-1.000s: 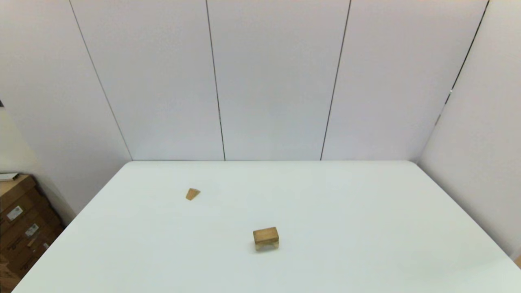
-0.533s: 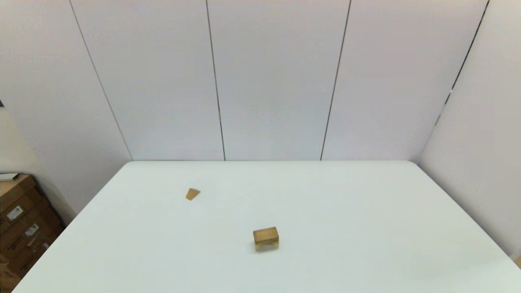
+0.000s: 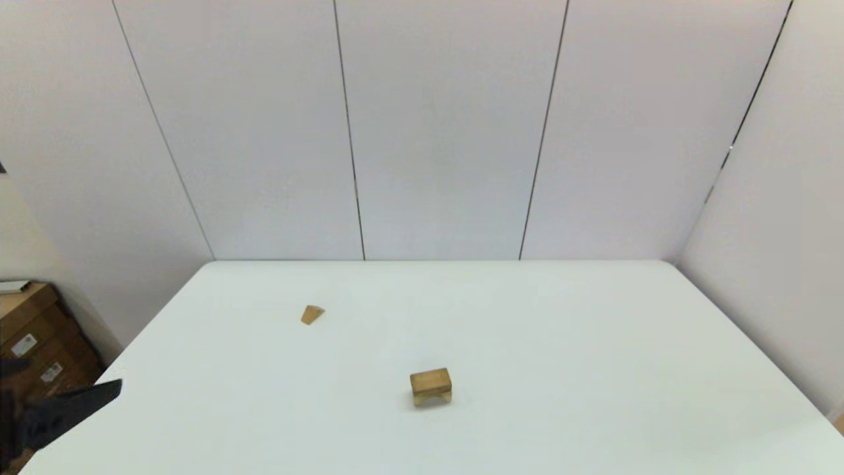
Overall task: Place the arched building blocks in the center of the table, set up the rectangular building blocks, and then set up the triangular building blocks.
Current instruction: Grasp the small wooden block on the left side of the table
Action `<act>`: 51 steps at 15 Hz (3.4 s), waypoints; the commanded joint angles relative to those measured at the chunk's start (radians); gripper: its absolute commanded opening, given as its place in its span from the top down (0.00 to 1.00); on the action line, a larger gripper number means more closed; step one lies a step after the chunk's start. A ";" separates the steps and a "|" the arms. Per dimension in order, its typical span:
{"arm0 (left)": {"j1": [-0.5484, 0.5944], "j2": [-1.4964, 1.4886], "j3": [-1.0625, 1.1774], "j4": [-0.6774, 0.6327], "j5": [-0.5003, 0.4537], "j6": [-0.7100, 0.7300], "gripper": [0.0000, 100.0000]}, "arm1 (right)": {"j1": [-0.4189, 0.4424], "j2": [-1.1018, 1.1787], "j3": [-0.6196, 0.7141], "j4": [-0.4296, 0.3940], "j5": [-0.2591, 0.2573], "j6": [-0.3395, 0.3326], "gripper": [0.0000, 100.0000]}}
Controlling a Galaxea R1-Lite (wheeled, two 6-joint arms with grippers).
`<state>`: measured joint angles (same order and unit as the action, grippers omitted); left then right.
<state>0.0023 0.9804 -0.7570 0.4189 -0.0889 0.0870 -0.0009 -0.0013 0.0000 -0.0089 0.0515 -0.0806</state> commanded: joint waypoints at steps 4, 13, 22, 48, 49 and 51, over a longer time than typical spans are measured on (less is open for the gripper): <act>-0.001 0.650 -0.245 -0.008 -0.008 0.005 0.00 | -0.001 0.000 0.000 0.000 0.001 -0.001 0.00; -0.051 0.995 -0.602 0.233 -0.022 0.109 0.00 | 0.001 0.000 0.000 0.000 0.001 -0.002 0.00; -0.087 1.298 -0.999 0.423 -0.025 0.165 0.00 | 0.001 0.000 0.000 0.000 0.001 -0.002 0.00; -0.099 1.564 -1.213 0.201 -0.080 0.105 0.00 | -0.001 0.000 0.000 0.000 0.001 -0.001 0.00; -0.099 1.572 -1.213 0.189 -0.080 0.103 0.00 | -0.001 0.000 0.000 0.000 0.001 -0.001 0.00; -0.097 1.571 -1.213 0.192 -0.066 0.105 0.00 | -0.001 0.000 0.000 0.000 0.001 -0.001 0.00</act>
<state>-0.0966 2.5491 -1.9696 0.6047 -0.1581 0.1896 -0.0009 -0.0013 0.0000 -0.0089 0.0515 -0.0806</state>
